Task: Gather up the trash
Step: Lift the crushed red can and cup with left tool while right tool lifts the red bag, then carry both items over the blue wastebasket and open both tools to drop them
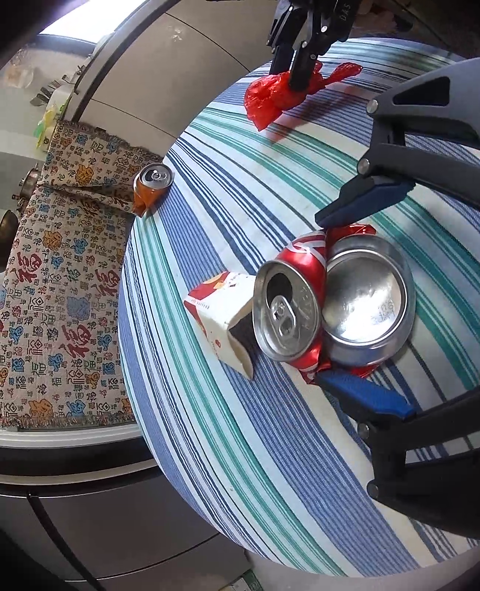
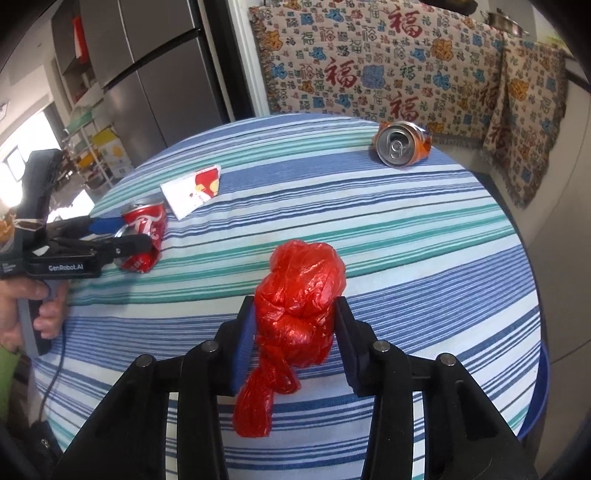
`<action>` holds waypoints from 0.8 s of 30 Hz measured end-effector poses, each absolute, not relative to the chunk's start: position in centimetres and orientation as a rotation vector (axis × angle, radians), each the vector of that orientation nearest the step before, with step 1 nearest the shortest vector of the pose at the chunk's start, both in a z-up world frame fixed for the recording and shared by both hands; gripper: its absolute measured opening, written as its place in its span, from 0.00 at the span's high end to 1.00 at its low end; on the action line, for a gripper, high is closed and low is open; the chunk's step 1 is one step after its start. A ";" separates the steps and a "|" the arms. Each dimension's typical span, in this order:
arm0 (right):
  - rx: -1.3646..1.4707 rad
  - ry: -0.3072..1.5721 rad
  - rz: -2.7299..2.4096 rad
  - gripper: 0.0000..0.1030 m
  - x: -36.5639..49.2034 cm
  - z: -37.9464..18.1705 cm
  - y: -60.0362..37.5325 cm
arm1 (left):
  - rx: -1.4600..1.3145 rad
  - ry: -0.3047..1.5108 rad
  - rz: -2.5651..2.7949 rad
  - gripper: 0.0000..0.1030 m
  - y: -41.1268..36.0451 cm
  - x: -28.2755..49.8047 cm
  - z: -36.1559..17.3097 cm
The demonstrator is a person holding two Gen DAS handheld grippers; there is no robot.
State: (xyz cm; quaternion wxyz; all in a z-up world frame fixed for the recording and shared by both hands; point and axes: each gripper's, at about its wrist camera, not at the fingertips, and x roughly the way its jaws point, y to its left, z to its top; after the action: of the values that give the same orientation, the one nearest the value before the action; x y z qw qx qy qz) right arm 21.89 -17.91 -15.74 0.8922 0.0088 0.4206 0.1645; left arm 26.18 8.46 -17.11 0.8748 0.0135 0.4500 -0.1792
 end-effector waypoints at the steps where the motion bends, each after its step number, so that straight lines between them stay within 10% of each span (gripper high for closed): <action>1: 0.025 0.869 0.342 0.59 21.7 -15.6 -18.1 | 0.011 0.936 -0.379 0.23 8.3 25.9 -16.9; 24: 0.114 0.819 0.220 0.59 18.6 -12.6 -27.1 | 0.102 0.832 -0.513 0.23 -6.3 24.3 -12.3</action>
State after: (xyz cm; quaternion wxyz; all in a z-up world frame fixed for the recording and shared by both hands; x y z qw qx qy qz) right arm 18.65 -27.12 -12.55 0.9098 0.0554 0.3971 0.1068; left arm 24.25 -6.29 -12.31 0.8817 0.0488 0.3994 -0.2465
